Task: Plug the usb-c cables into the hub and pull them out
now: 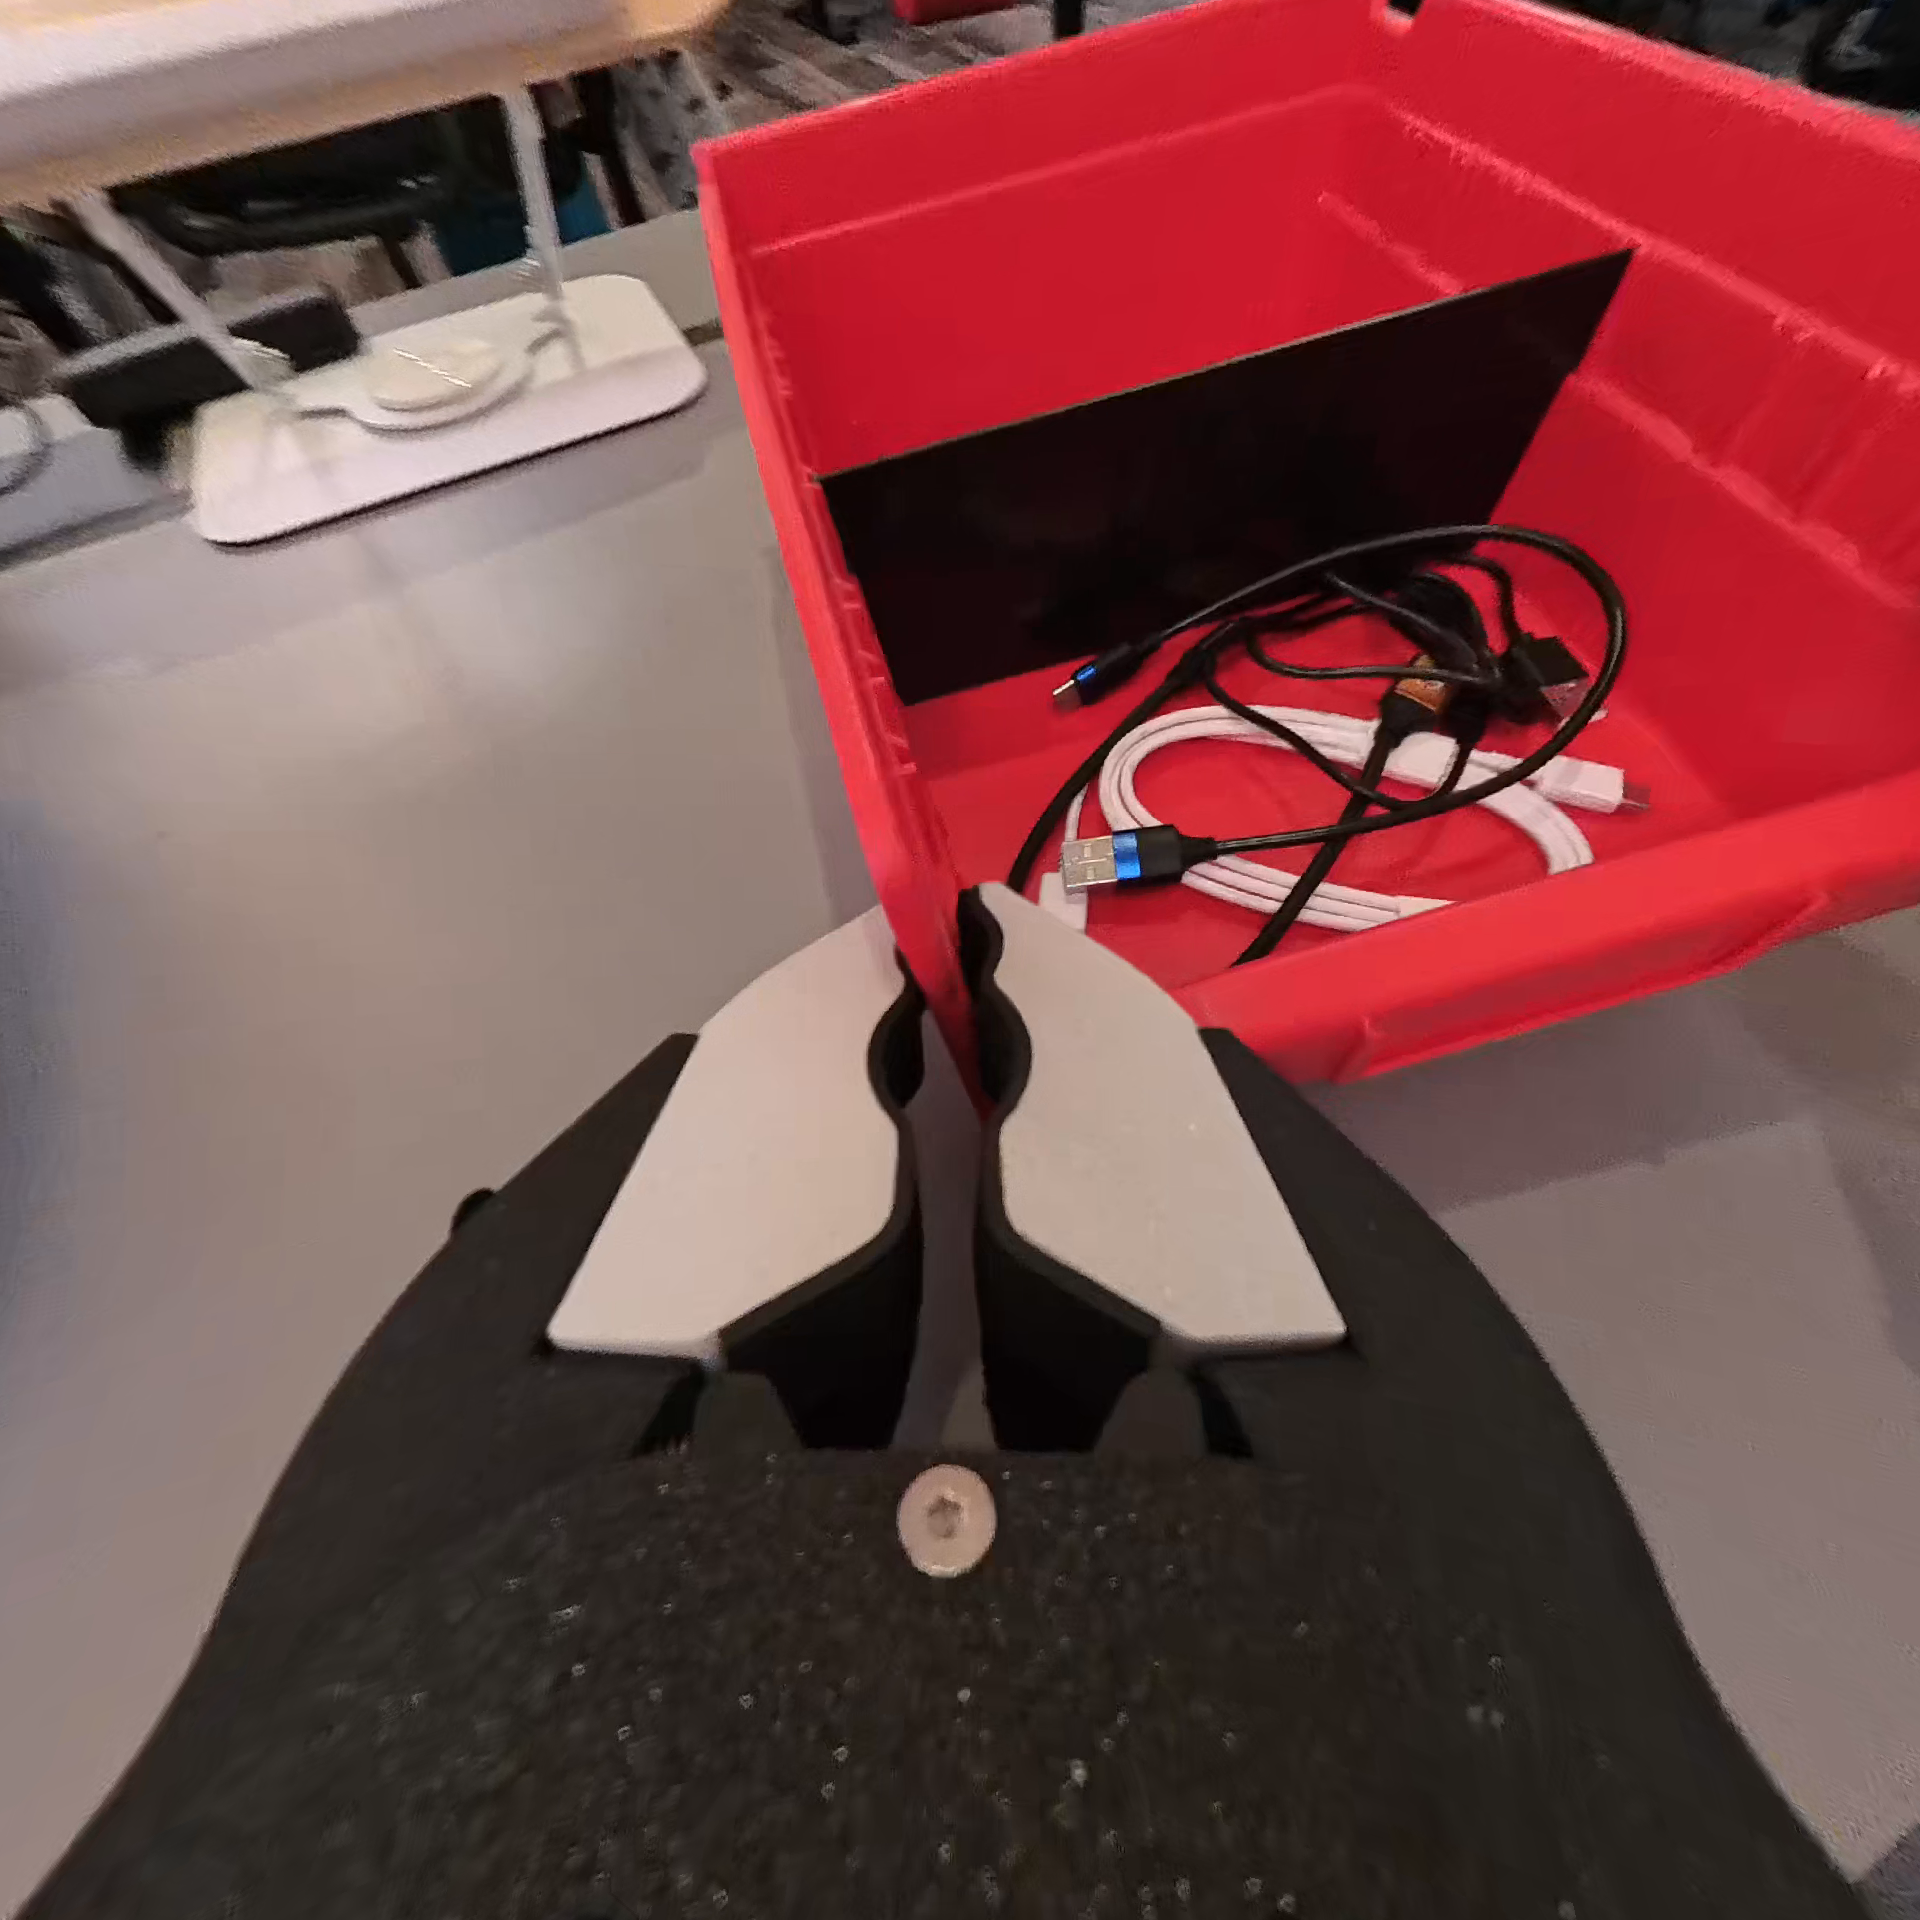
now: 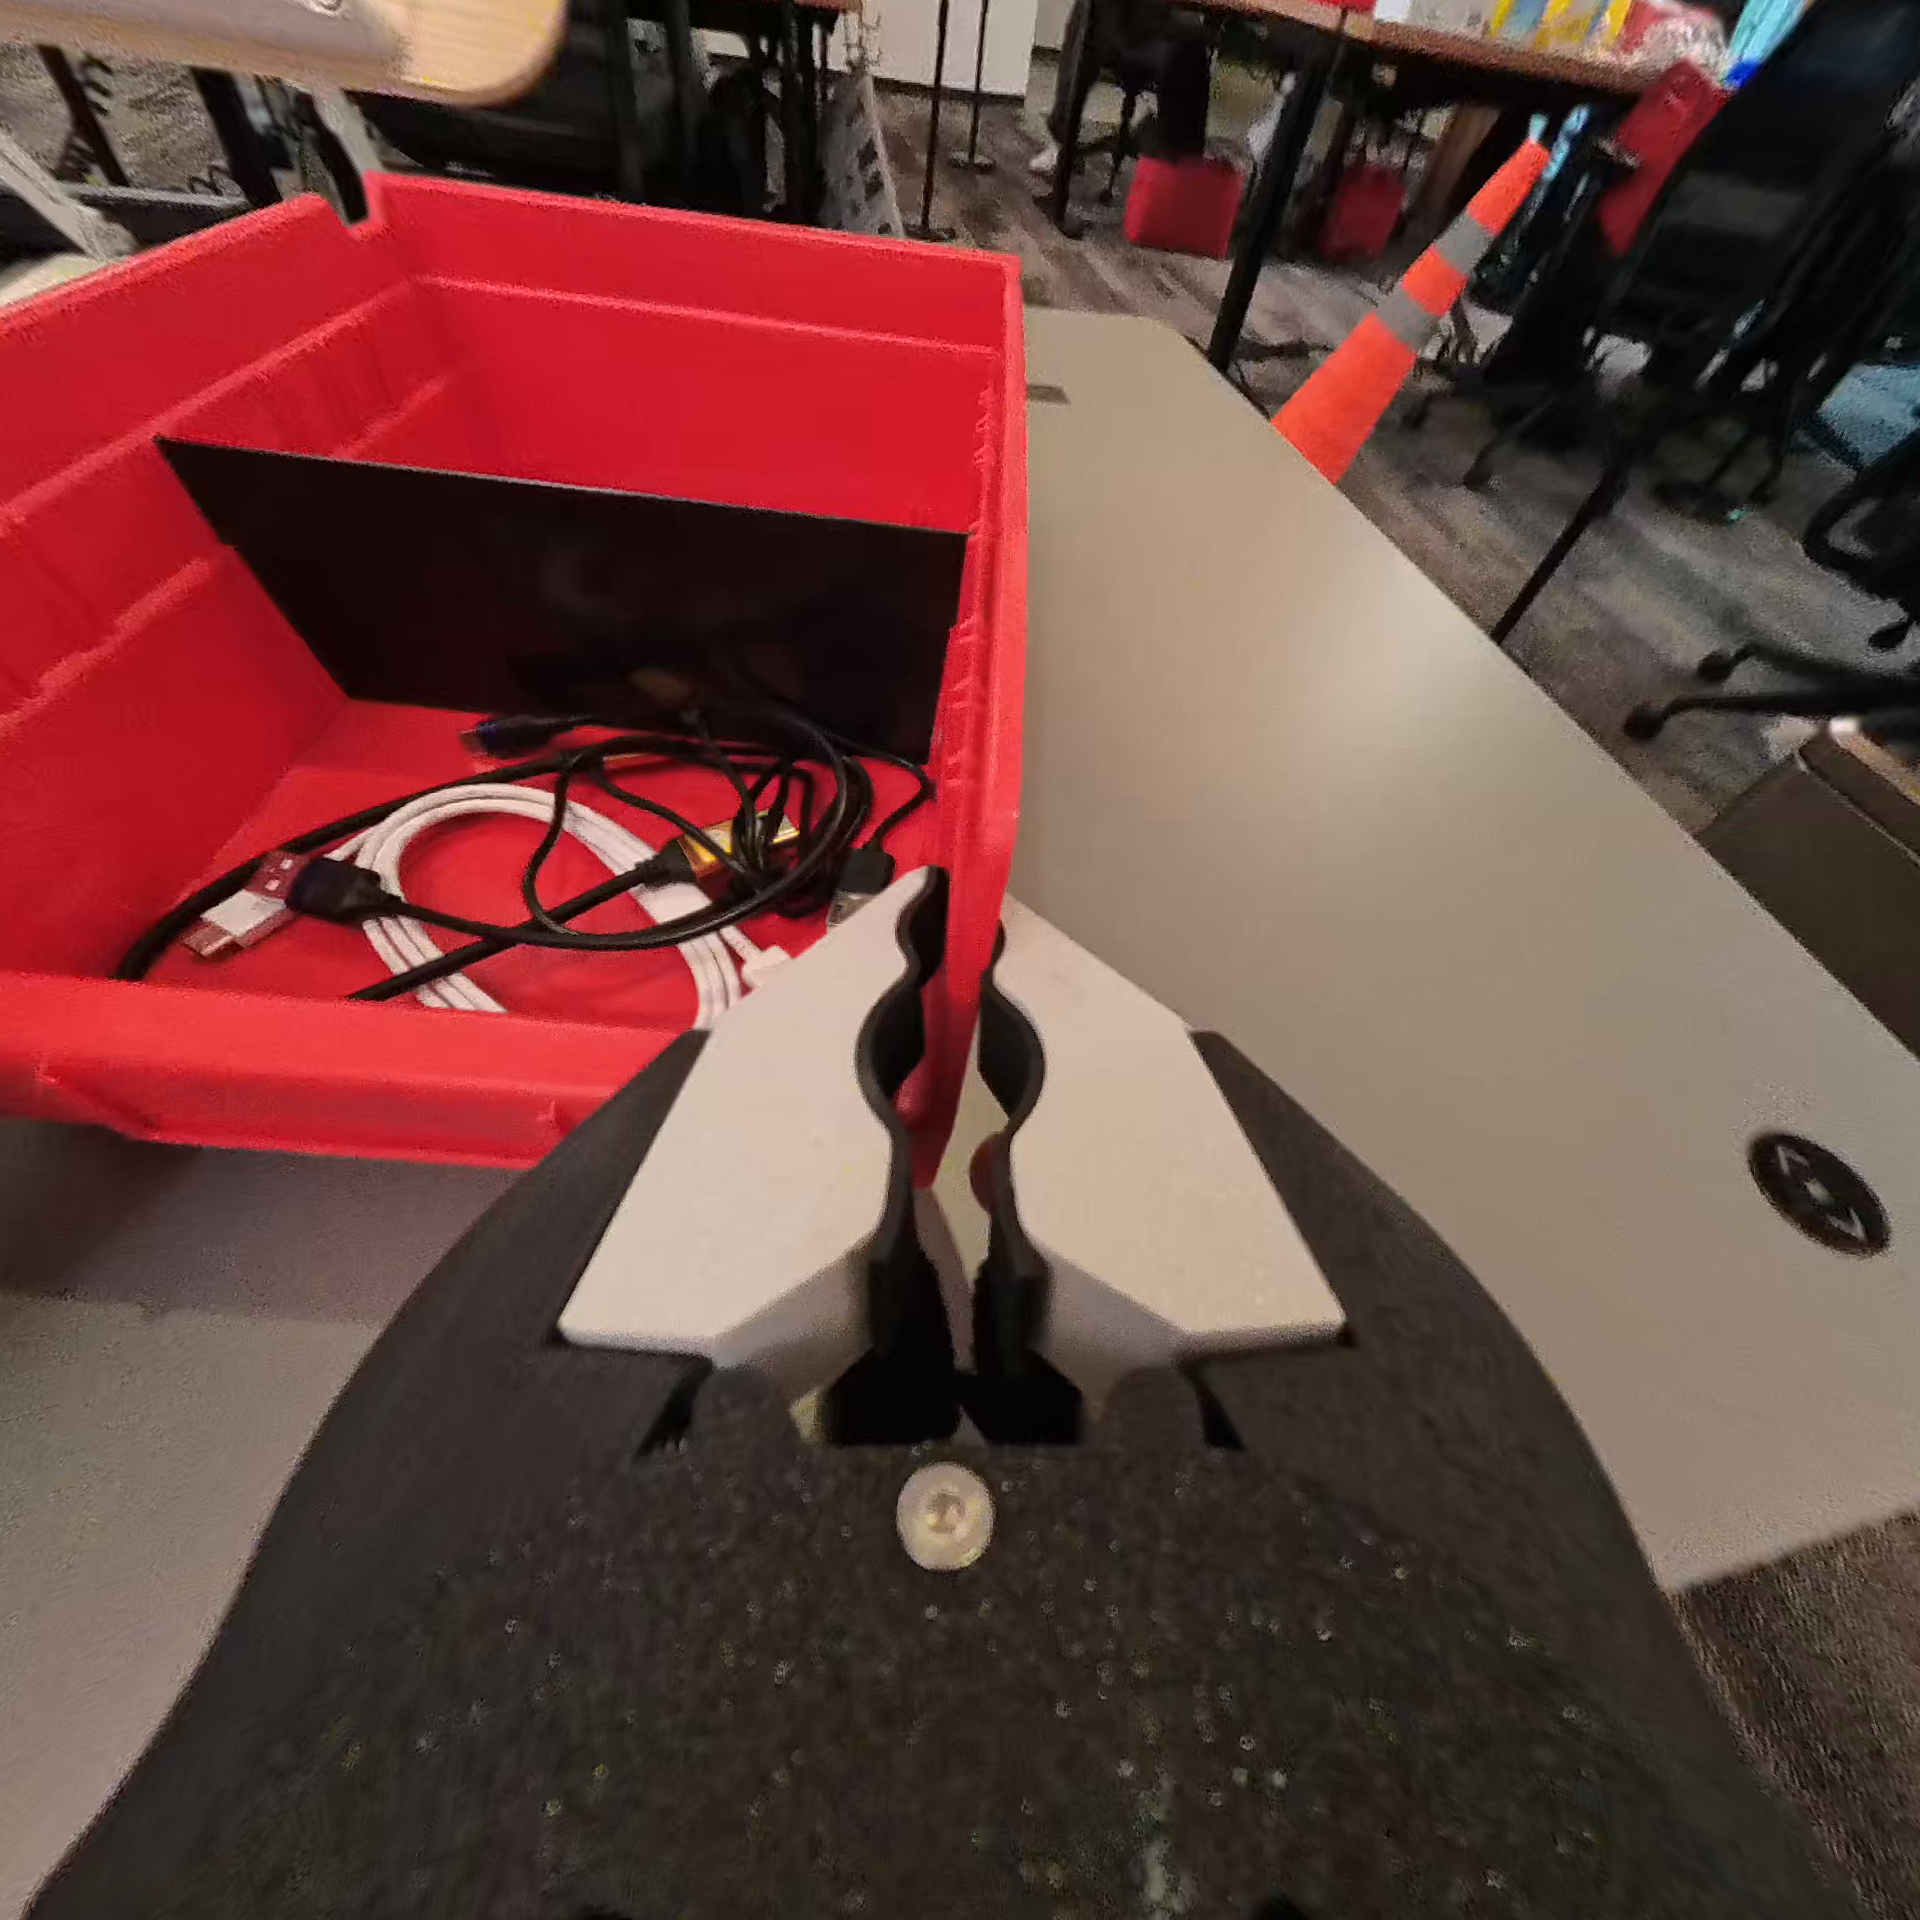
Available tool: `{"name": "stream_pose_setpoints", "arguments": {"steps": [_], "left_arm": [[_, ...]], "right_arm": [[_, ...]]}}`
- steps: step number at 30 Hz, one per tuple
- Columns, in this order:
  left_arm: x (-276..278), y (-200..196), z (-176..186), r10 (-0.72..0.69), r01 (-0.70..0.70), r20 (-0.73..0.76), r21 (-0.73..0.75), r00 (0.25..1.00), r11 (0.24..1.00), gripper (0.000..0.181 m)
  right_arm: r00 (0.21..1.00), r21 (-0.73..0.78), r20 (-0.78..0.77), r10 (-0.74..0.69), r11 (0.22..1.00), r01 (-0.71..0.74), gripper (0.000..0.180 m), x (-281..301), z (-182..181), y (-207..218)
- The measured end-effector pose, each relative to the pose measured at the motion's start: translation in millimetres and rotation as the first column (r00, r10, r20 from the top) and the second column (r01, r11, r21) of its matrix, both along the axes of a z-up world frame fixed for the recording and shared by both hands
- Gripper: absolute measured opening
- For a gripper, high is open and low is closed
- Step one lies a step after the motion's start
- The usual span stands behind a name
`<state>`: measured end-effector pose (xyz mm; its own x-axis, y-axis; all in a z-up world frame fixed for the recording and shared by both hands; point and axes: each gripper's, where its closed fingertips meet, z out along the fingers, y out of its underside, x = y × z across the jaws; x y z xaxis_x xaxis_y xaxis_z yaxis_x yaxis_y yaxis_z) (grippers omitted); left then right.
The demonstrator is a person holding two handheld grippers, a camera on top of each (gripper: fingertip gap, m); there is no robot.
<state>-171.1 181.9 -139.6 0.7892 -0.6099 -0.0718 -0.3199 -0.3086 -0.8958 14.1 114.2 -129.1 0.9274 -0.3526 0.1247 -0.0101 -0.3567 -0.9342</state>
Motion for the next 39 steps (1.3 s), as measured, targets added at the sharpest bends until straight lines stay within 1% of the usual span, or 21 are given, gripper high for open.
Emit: {"name": "stream_pose_setpoints", "arguments": {"steps": [6,8,11,14,16,17,18,19,21,22,23,24,26,28,29,31,32,34,36,37,39], "left_arm": [[-68.3,28.3,28.3,0.131,-0.133,0.027,0.100,0.991,0.986,0.003],[-100.2,38.3,28.6,0.195,-0.197,0.028,0.099,0.980,0.976,0.003],[-143.7,50.3,23.6,0.274,-0.275,0.022,0.072,0.962,0.959,0.003],[-172.0,59.7,15.9,0.333,-0.333,0.008,0.050,0.943,0.942,0.003],[-180.1,64.5,2.6,0.324,-0.322,-0.046,0.039,0.945,0.946,0.004],[-181.5,67.3,-1.7,0.303,-0.298,-0.084,0.069,0.949,0.952,0.005],[-181.5,68.4,-2.8,0.276,-0.267,-0.115,0.088,0.954,0.960,0.006],[-180.3,67.0,-2.8,0.248,-0.240,-0.128,0.075,0.960,0.968,0.010],[-171.8,56.8,0.3,0.170,-0.170,-0.066,0.010,0.983,0.985,0.038],[-171.4,49.2,6.8,0.154,-0.154,0.001,-0.019,0.988,0.988,0.039],[-174.8,40.5,17.9,0.149,-0.145,0.085,-0.041,0.985,0.989,0.041],[-182.6,31.7,31.9,0.149,-0.140,0.171,-0.063,0.974,0.988,0.042],[-222.4,26.9,58.8,0.213,-0.188,0.271,-0.113,0.939,0.976,0.042],[-296.6,42.5,75.7,0.374,-0.353,0.236,-0.128,0.897,0.927,0.043],[-335.9,51.4,80.0,0.445,-0.429,0.203,-0.119,0.872,0.895,0.048],[-402.8,67.7,71.6,0.547,-0.539,0.092,-0.101,0.832,0.837,0.055],[-424.2,74.5,60.0,0.559,-0.555,0.021,-0.103,0.829,0.826,0.060],[-440.3,86.7,34.8,0.518,-0.522,-0.063,-0.117,0.853,0.845,0.064],[-434.8,97.2,14.1,0.446,-0.449,-0.053,-0.152,0.894,0.881,0.060],[-434.8,103.4,7.7,0.446,-0.446,-0.037,-0.163,0.894,0.880,0.053],[-435.7,115.9,0.9,0.463,-0.455,0.006,-0.169,0.887,0.874,0.032]], "right_arm": [[0.993,0.094,0.021,0.113,0.989,-0.114,0.001,-57.6,28.9,45.5],[0.984,0.104,0.037,0.177,0.978,-0.179,0.001,-86.6,32.7,66.9],[0.963,0.073,0.021,0.268,0.960,-0.269,0.001,-129.9,25.7,97.1],[0.942,0.036,-0.006,0.334,0.942,-0.334,0.001,-160.1,10.1,117.9],[0.931,0.001,-0.017,0.364,0.932,-0.364,0.002,-170.1,-1.4,124.3],[0.929,-0.024,-0.045,0.368,0.929,-0.369,0.002,-172.2,-8.9,125.5],[0.928,-0.003,-0.070,0.366,0.930,-0.367,0.003,-172.6,-9.1,128.0],[0.923,-0.009,-0.085,0.376,0.926,-0.378,0.004,-172.3,-9.3,129.1],[0.897,-0.035,-0.128,0.422,0.902,-0.429,0.005,-174.6,-9.6,127.8],[0.878,-0.042,-0.154,0.453,0.885,-0.464,0.009,-175.9,-9.1,124.7],[0.859,-0.043,-0.175,0.481,0.868,-0.495,0.022,-175.5,-7.4,119.3],[0.844,-0.030,-0.190,0.501,0.857,-0.515,0.030,-173.3,-3.2,113.1],[0.826,0.067,-0.208,0.524,0.850,-0.523,0.032,-167.4,18.0,103.6],[0.835,0.197,-0.158,0.527,0.846,-0.496,0.031,-158.9,45.7,97.5],[0.823,0.254,-0.116,0.556,0.817,-0.517,0.031,-161.8,59.1,94.2],[0.778,0.293,-0.048,0.626,0.753,-0.589,0.031,-179.5,73.7,89.7],[0.760,0.288,-0.025,0.649,0.733,-0.616,0.031,-189.5,74.7,88.1],[0.725,0.283,0.009,0.689,0.694,-0.662,0.031,-211.1,70.9,82.0],[0.687,0.259,0.052,0.724,0.655,-0.710,0.030,-235.8,63.2,71.7],[0.654,0.245,0.074,0.753,0.622,-0.744,0.029,-251.8,60.1,64.5],[0.555,0.209,0.107,0.825,0.527,-0.823,0.027,-290.5,51.5,47.9]]}}
